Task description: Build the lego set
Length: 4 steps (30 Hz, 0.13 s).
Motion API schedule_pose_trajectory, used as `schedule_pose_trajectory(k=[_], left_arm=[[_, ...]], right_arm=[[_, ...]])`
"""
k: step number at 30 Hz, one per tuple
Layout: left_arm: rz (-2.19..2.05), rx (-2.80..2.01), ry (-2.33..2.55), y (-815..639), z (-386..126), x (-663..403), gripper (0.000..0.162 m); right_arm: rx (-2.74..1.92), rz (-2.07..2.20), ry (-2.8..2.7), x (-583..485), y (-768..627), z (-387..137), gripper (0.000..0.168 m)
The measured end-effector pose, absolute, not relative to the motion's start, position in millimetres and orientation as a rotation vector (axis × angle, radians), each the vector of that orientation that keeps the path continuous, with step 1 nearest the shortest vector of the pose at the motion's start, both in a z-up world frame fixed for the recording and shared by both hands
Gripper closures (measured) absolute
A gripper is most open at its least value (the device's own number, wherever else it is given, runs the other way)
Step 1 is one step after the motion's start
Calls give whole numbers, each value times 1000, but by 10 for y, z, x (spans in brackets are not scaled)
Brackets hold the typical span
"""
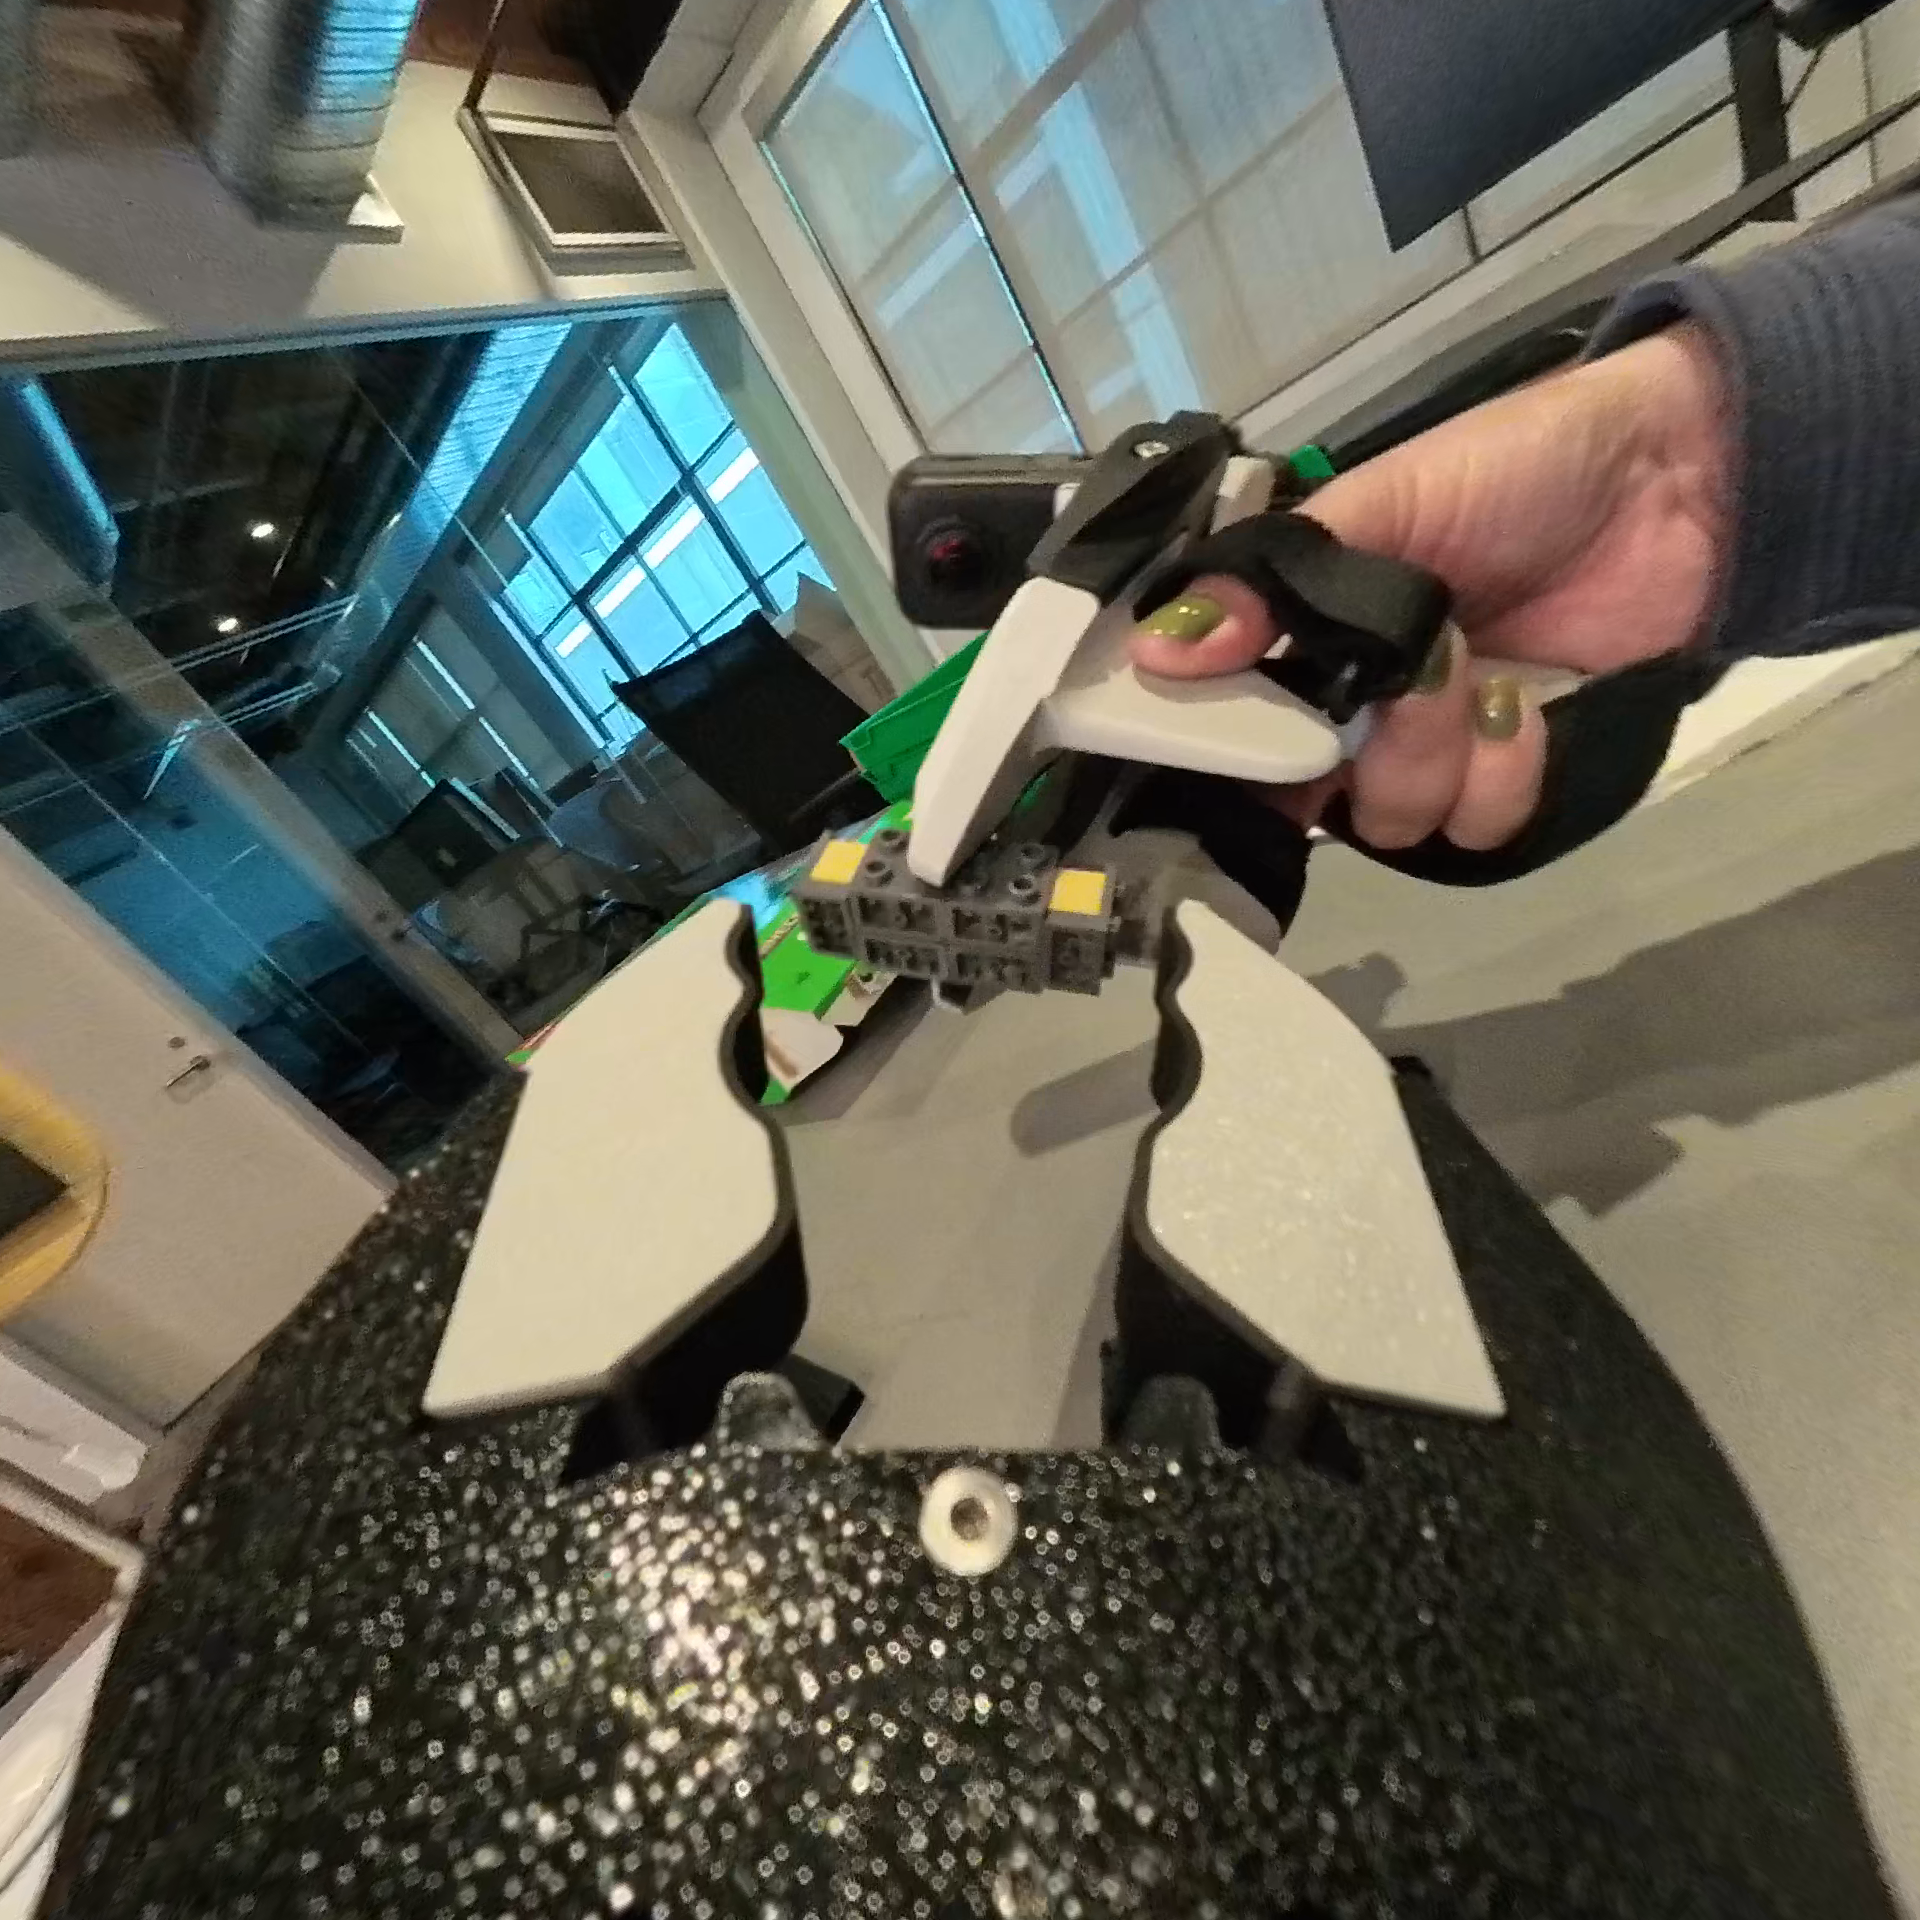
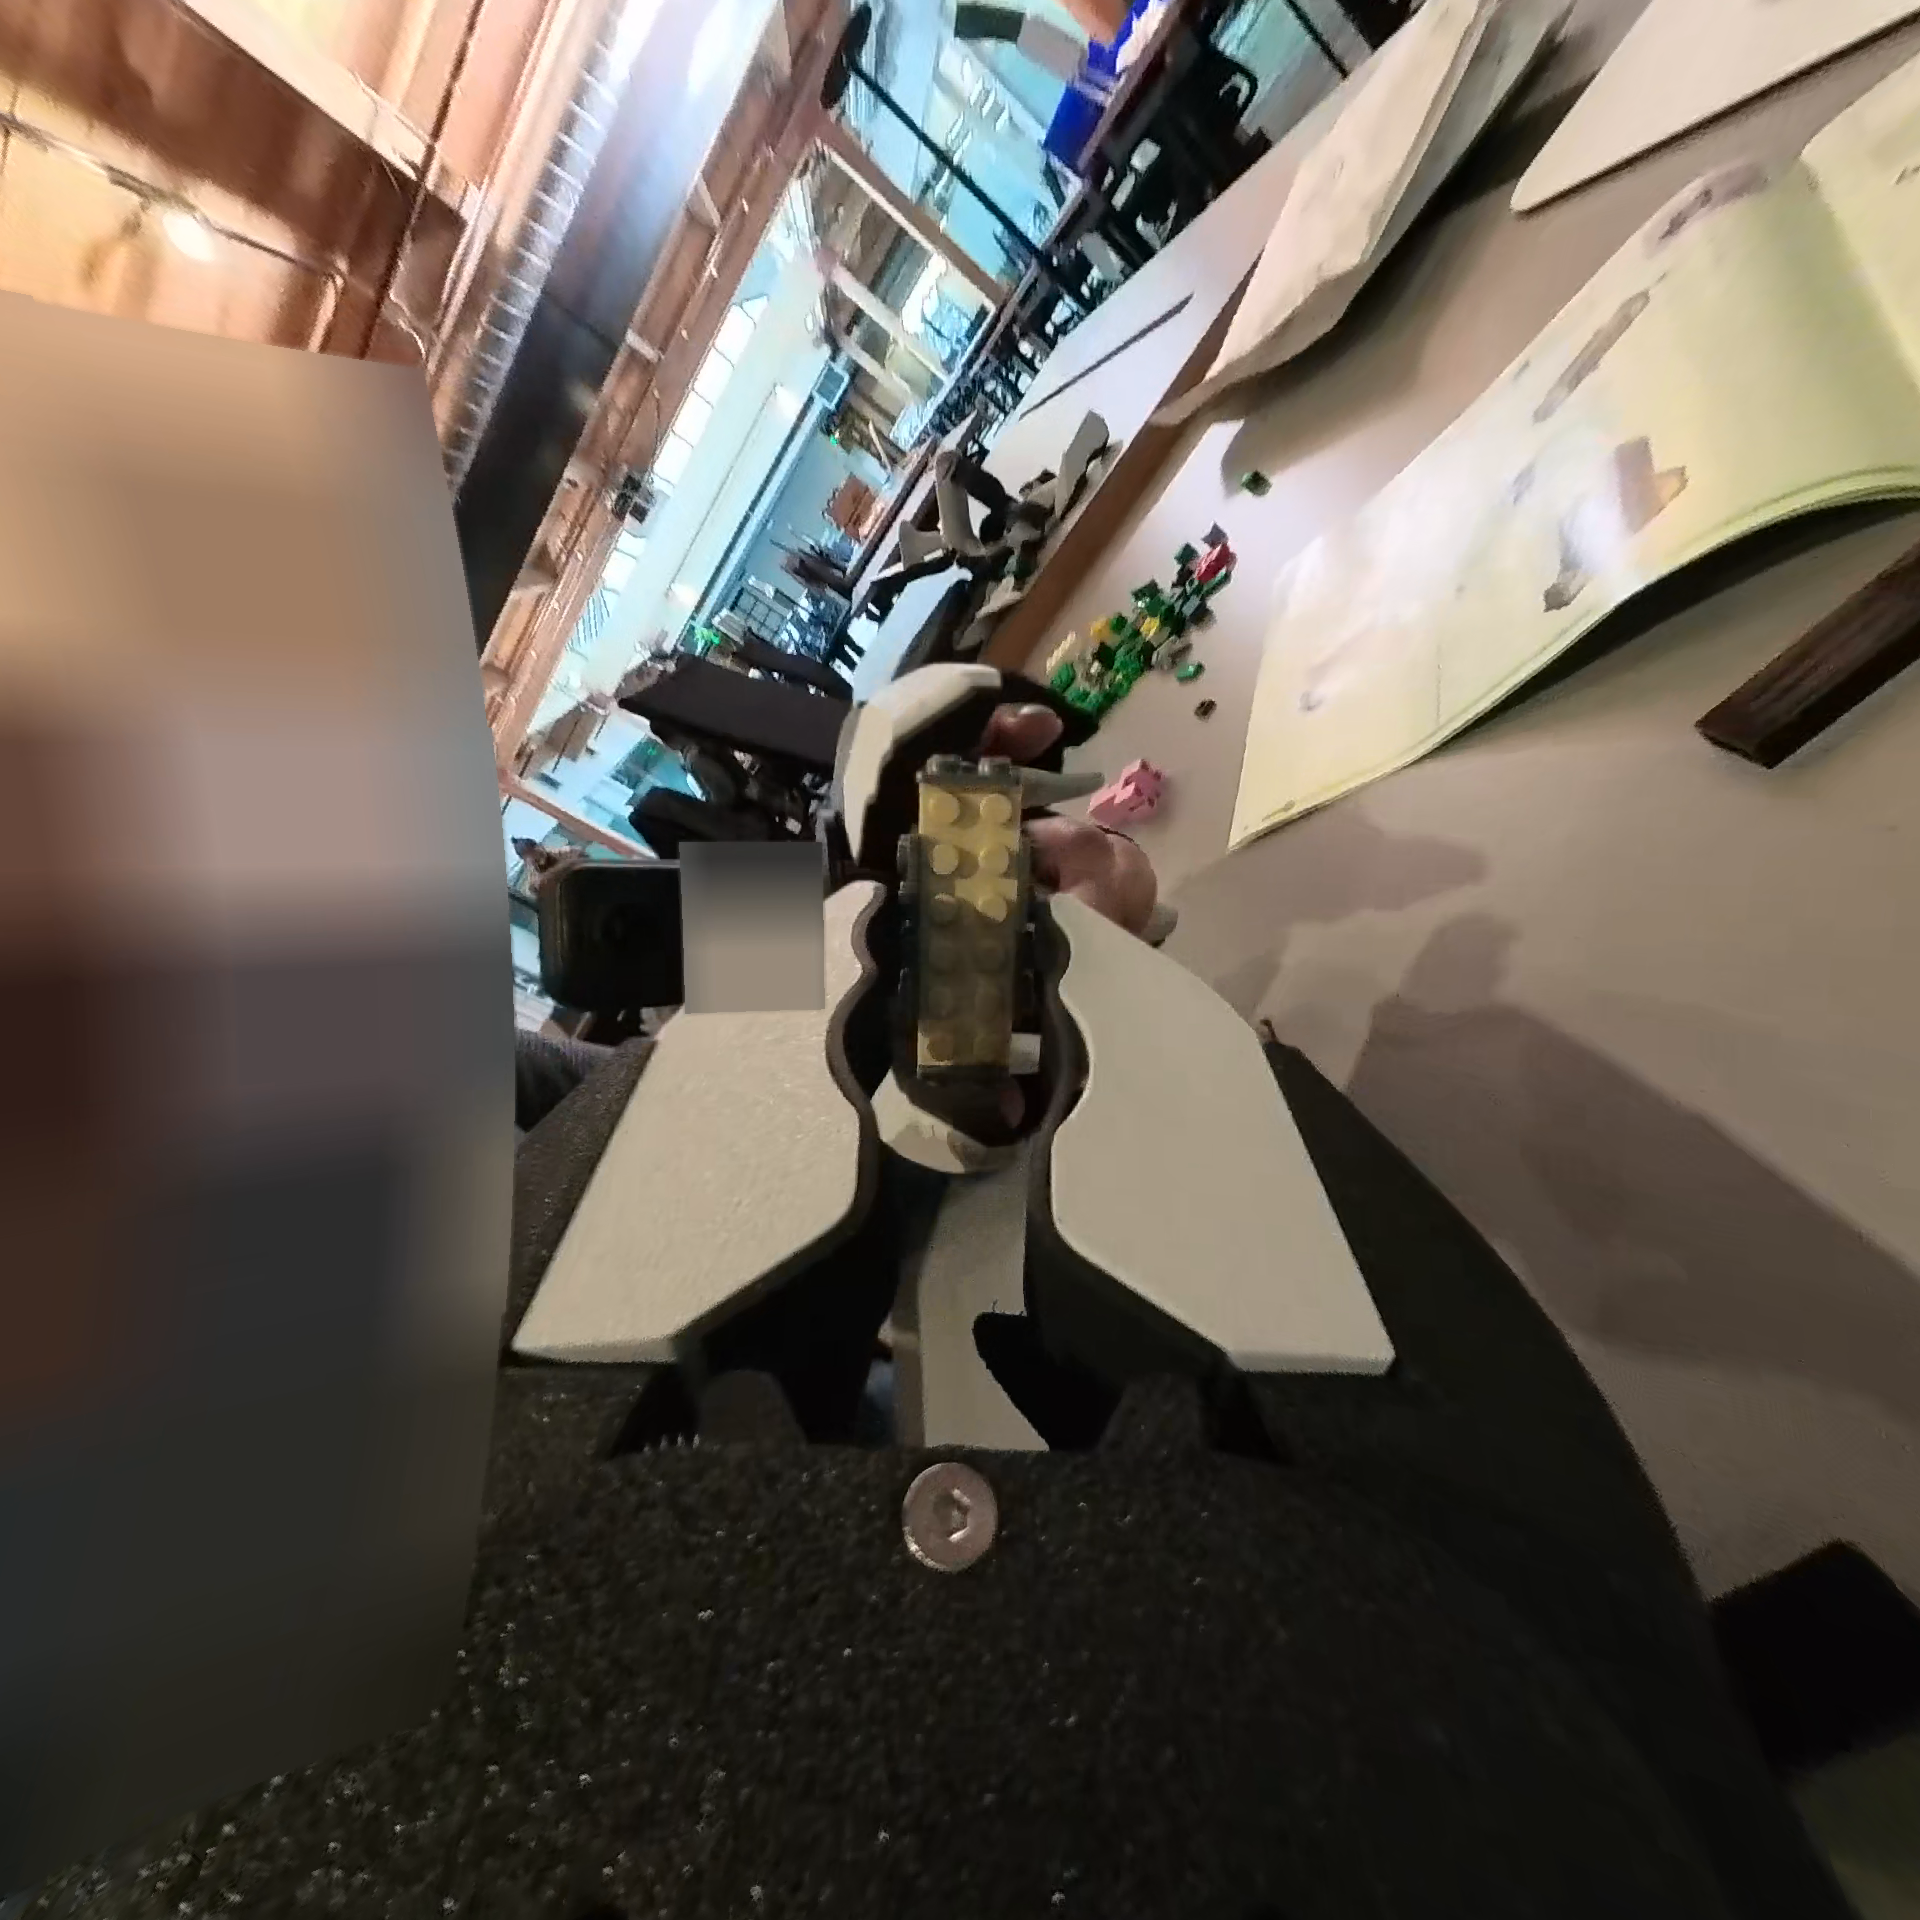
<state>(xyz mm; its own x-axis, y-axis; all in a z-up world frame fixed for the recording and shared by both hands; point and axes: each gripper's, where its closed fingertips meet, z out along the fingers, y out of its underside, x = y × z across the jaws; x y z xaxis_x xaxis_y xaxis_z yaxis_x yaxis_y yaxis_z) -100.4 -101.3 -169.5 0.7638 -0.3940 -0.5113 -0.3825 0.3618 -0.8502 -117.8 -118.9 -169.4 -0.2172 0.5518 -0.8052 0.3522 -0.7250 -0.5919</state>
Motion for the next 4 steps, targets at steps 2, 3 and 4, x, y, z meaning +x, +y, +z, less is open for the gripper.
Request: schedule_pose_trajectory(k=[2,3,4], left_arm=[[-4,-1223,778,-1030,-1708,-965,92],[3,-1218,788,-1036,-1712,-951,92],[8,-1215,797,-1040,-1718,-938,92]], right_arm=[[-1873,2085,-1121,-1169,-1220,-1703,144],[-1878,2087,-1136,-1165,-1233,-1712,144],[-1883,2089,-1152,-1161,-1249,-1722,144]])
